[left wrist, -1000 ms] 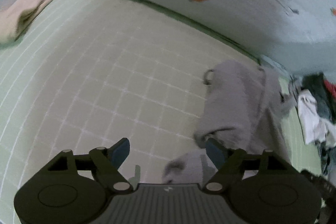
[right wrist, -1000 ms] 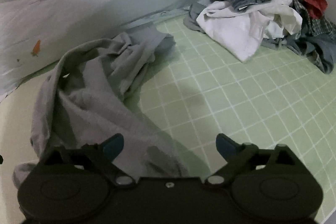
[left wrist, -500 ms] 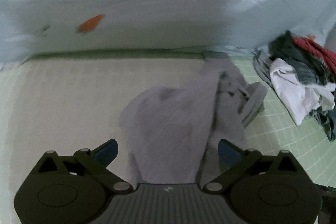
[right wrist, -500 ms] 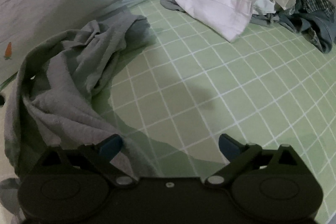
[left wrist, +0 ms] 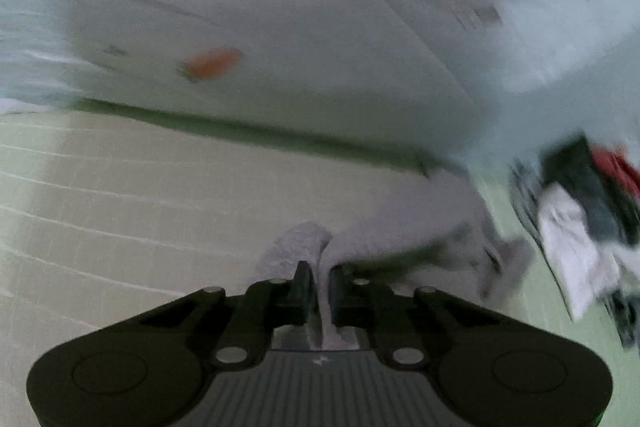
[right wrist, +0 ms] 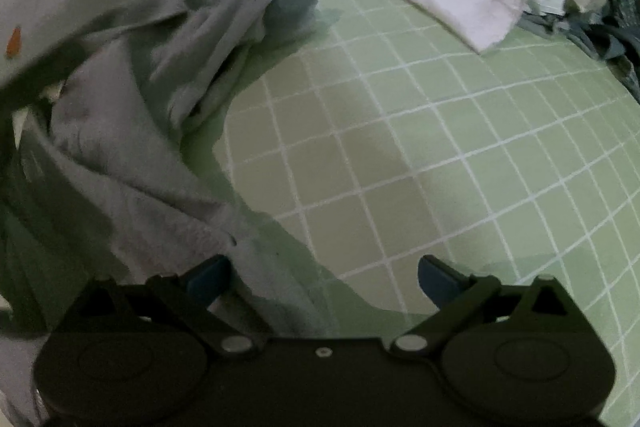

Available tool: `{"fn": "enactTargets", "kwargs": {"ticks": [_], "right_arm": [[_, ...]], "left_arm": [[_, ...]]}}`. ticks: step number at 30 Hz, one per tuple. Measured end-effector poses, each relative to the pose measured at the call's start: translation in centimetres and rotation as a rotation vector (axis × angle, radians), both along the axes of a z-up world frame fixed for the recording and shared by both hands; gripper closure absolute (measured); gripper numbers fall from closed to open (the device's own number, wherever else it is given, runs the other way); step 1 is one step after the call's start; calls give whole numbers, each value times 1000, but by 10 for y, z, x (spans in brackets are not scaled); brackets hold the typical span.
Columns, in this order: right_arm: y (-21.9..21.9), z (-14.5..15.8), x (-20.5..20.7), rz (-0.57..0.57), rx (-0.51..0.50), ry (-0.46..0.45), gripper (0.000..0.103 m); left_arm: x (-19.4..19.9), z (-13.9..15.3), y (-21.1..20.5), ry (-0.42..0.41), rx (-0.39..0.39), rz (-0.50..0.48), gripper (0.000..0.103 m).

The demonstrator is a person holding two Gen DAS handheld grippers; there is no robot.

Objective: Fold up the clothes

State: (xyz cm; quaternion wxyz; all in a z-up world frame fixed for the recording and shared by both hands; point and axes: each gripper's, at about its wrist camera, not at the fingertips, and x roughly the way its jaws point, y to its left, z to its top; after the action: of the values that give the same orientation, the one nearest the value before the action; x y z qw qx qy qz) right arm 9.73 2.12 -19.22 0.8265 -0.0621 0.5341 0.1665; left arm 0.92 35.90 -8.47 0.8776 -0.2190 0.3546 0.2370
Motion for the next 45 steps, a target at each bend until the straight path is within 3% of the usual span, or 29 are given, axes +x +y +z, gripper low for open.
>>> {"fn": "enactTargets", "kwargs": {"ticks": [6,9,10,14,18,20,23,26,29,34,38,43,45], "right_arm": [[8,-4,-16,28,-30,1,1],[10,-2,-22,20,-29,1,1],[11,-1,-23,18,-29,1,1],[18,2,-29,22,-9,9,1],[23,14,-30,14,45,-16,1],[26,25,-23,-1,102,-45,1],[34,42,-5,-9,157,-101,1],[50,57,21,-1,175,-167,1],[71,67,56,20,173,-227,1],[112,57,131,74,144,-249,1],[144,35,192,110,112,-211,2],[161,1,234,101,100,-101,13],[163,-6,238,94,100,-117,18]], "left_arm": [[-97,33,58,-64,54,306,94],[-144,32,83,-6,115,468,97],[-157,29,92,25,109,507,97],[-200,3,114,80,-53,610,96],[-208,-12,107,166,-67,577,82],[-207,-15,106,177,-71,558,58],[-205,-15,109,149,-53,513,36],[-198,-13,113,126,-14,469,26],[-183,-18,124,115,-25,393,22],[-146,-41,142,176,-54,288,22],[-110,-66,152,208,-119,223,22],[-86,-91,158,232,-171,233,22],[-84,-94,157,230,-173,248,32]]}}
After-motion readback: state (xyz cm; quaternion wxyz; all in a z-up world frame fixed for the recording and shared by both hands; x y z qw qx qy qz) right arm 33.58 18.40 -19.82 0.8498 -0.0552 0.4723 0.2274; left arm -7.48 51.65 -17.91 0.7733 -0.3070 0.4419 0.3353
